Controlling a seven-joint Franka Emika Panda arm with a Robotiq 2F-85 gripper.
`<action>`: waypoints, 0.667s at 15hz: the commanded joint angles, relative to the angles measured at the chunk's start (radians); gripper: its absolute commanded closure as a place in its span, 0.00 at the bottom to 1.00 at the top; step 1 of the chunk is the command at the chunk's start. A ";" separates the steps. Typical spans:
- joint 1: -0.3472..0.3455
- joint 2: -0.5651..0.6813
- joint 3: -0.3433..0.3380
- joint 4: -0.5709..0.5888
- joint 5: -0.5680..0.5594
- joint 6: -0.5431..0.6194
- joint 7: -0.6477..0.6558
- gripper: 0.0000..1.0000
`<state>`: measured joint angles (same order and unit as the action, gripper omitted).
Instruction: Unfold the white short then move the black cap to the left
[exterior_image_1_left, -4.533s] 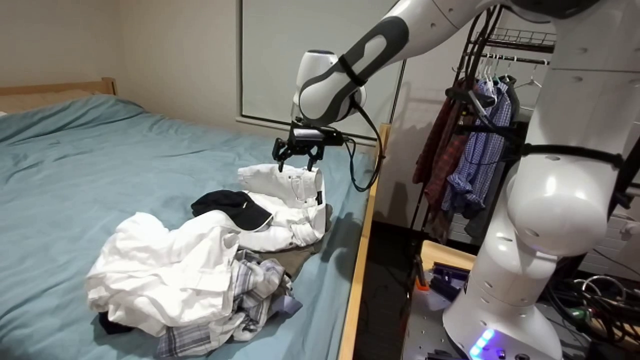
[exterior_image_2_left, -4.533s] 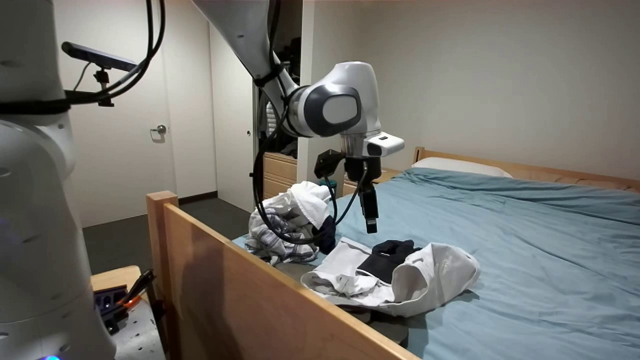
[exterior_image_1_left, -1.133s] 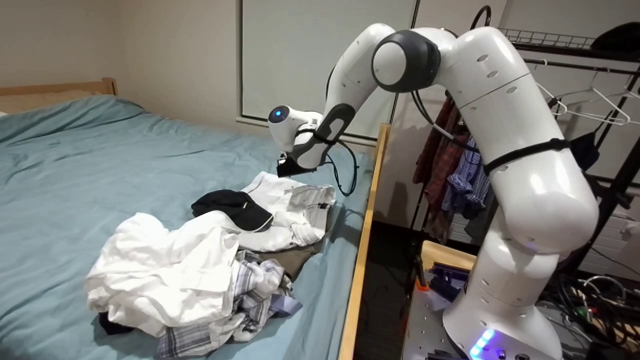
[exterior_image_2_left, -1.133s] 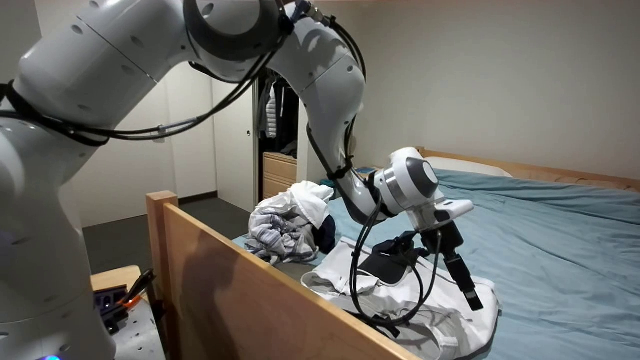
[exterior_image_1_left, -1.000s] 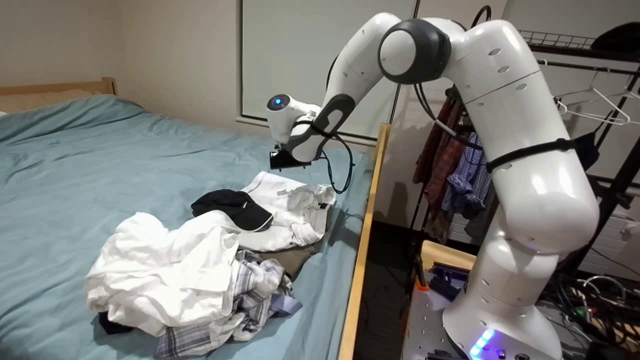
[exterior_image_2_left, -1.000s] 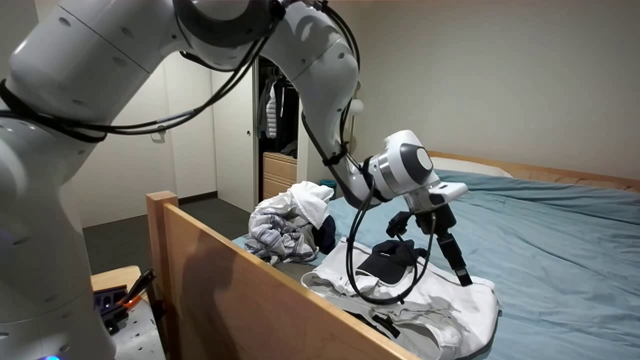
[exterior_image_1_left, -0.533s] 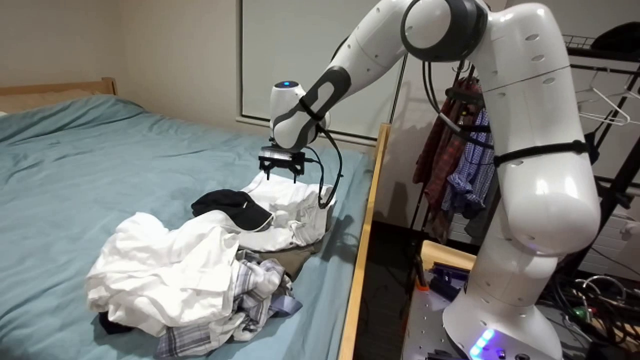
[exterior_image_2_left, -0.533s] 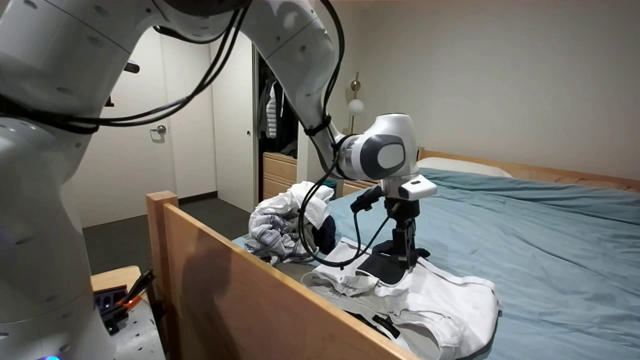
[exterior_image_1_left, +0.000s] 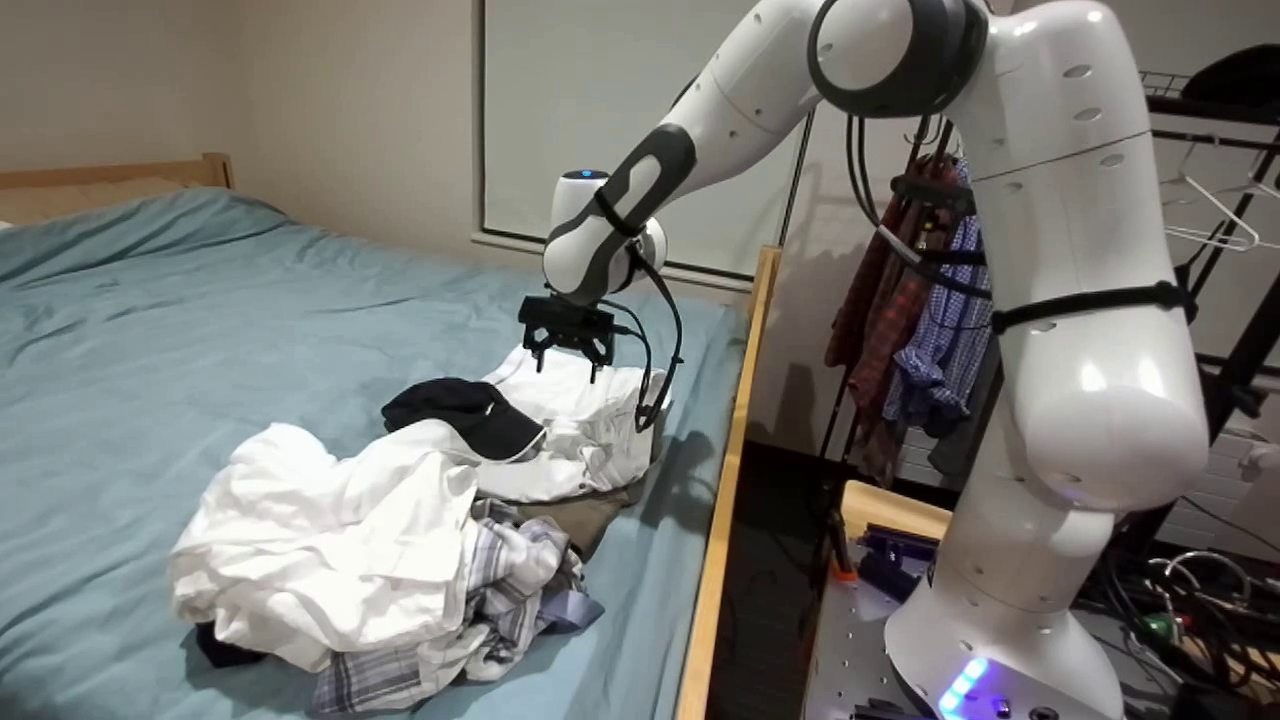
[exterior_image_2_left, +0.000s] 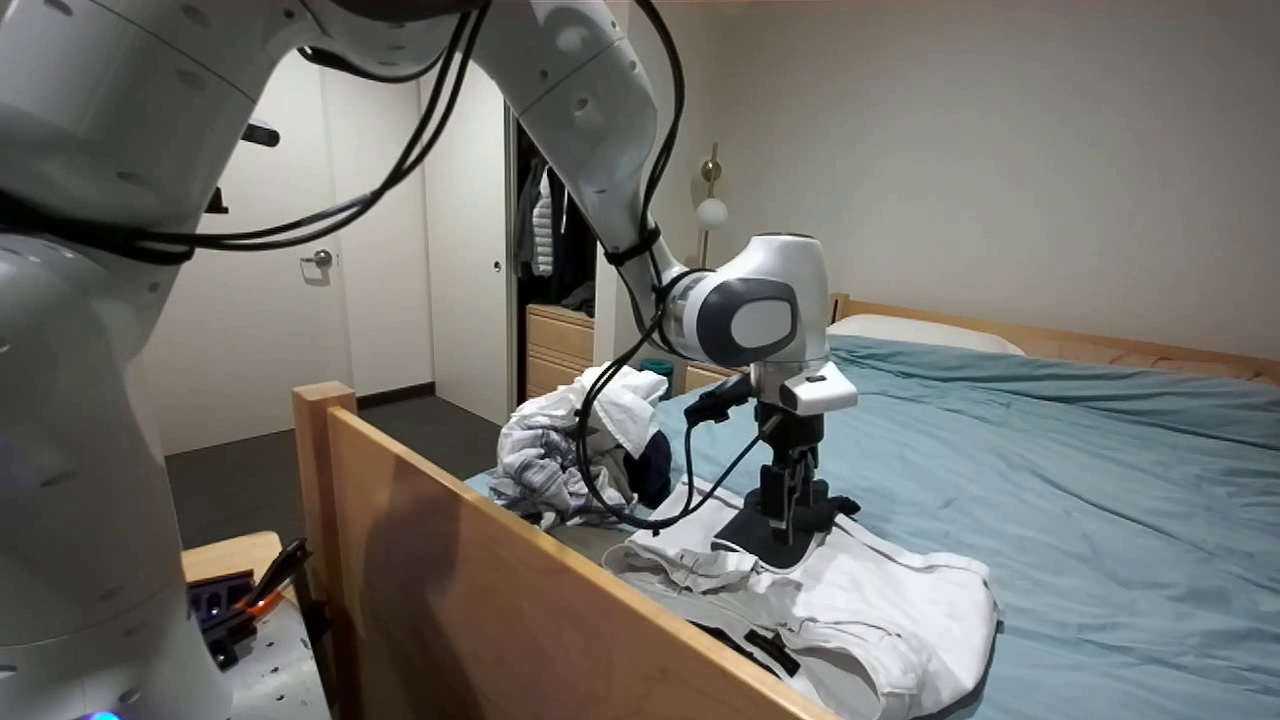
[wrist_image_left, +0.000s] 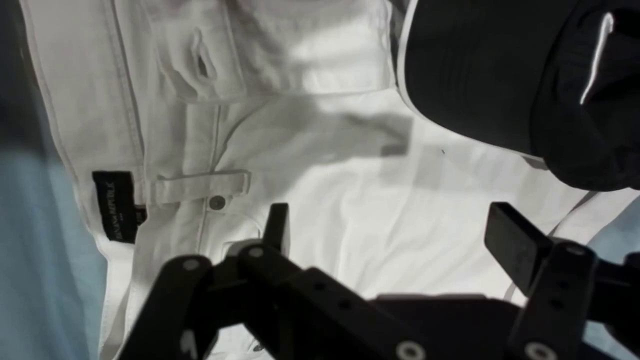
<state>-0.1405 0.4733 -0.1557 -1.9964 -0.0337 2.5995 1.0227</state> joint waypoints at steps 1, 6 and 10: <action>0.022 0.045 0.018 0.022 0.144 -0.021 0.013 0.00; 0.053 0.111 0.021 0.031 0.276 0.009 0.080 0.00; 0.047 0.154 0.044 0.055 0.360 0.049 0.061 0.00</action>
<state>-0.0838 0.5943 -0.1324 -1.9695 0.2637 2.6109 1.0858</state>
